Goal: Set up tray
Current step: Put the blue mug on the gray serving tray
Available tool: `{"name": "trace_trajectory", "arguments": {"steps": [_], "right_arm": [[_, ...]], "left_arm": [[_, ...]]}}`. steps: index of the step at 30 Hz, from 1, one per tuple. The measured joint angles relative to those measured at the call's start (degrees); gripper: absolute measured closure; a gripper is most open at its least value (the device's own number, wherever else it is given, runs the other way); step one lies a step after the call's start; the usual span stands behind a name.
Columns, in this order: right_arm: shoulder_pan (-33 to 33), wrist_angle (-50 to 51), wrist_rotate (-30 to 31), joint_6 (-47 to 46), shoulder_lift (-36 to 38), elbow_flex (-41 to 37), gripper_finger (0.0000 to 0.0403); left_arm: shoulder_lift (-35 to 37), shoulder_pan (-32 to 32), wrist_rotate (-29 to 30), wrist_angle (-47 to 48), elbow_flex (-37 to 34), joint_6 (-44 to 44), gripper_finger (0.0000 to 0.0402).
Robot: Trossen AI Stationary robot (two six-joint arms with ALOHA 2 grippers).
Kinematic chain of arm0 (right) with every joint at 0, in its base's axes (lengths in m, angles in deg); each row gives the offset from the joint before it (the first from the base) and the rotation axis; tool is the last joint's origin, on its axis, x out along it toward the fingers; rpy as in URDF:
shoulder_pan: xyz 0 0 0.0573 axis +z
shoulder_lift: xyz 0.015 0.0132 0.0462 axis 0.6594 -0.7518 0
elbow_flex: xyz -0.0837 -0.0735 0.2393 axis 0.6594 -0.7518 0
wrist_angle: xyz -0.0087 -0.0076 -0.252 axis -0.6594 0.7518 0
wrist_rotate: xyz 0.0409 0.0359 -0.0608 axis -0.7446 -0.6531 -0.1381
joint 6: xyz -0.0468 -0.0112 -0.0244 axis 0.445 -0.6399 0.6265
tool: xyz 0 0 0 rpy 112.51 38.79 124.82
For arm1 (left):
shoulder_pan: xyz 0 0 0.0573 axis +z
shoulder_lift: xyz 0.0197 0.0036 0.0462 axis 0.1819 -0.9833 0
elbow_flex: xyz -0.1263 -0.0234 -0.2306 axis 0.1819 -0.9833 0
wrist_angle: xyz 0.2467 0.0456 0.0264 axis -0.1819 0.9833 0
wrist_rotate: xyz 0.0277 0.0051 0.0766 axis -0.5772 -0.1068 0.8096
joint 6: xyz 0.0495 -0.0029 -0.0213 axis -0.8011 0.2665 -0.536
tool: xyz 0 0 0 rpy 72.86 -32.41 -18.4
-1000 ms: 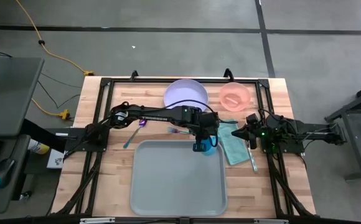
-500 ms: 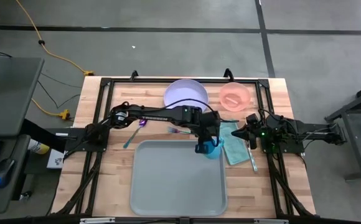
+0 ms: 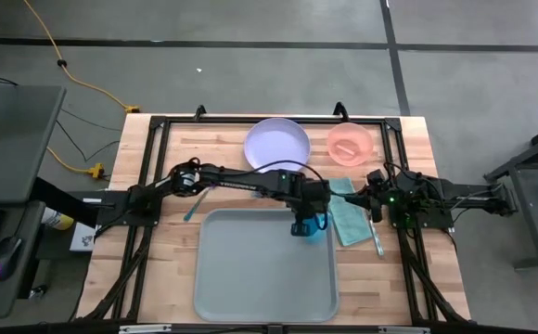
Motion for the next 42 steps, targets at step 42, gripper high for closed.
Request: {"name": "trace_trajectory", "arguments": {"steps": [42], "right_arm": [[0.00,0.02,-0.07,1.46,-0.13,0.00,0.0391]], "left_arm": [[0.09,-0.10,-2.74,-2.84,-0.01,-5.38,0.0280]]}}
